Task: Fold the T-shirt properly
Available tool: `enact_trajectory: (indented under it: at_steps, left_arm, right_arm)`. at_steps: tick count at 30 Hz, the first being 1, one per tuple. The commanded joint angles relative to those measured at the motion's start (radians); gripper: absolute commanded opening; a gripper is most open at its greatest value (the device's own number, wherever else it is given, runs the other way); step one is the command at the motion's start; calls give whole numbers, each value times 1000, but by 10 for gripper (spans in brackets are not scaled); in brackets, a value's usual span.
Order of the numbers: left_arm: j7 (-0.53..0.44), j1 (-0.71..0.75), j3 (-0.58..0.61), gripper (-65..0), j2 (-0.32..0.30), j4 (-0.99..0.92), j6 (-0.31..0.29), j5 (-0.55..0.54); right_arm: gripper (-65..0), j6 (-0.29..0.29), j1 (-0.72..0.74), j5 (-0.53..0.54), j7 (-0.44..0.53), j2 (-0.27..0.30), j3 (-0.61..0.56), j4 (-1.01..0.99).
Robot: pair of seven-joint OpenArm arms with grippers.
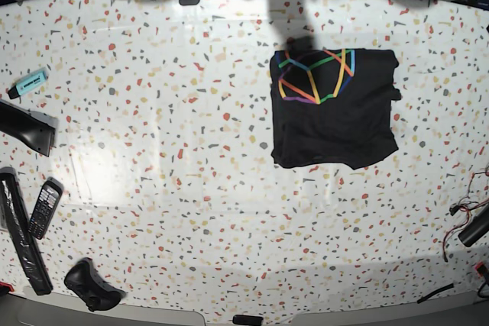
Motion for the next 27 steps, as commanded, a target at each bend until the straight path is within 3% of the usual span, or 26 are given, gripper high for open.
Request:
enact_trajectory:
  at_steps: [1, 5, 13, 16, 20, 25, 27]
  left_arm:
    - [-24, 14, -7, -650, -5, -26, -6, -11]
    - [-92, 7, -6, -650, -1, -186, -6, 14]
    - [-309, -28, -5, -650, -1, -392, -6, 303]
    - [-341, -66, 13, -650, -4, -484, -6, 427]
    - [-397, -152, 106, -650, -9, -652, 119, 539]
    - [-414, -308, 299, -650, -1, -848, 206, 538]
    - [-407, -366, 366, -650, 10, -899, 247, 538]
  right_arm:
    - [-650, 11, -10, 13, 24, 20, 1, -29]
    - [-650, 11, 28, 14, 49, 105, 0, -234]
    - [-650, -31, 249, 32, 70, 251, -5, -742]
    - [-650, -31, 343, 32, 111, 293, -20, -931]
    - [-650, -31, 459, 28, 181, 333, -99, -1134]
    - [-650, -32, 588, 25, 241, 328, -303, -1303]
    - [-650, -57, 633, 24, 262, 314, -391, -1350]
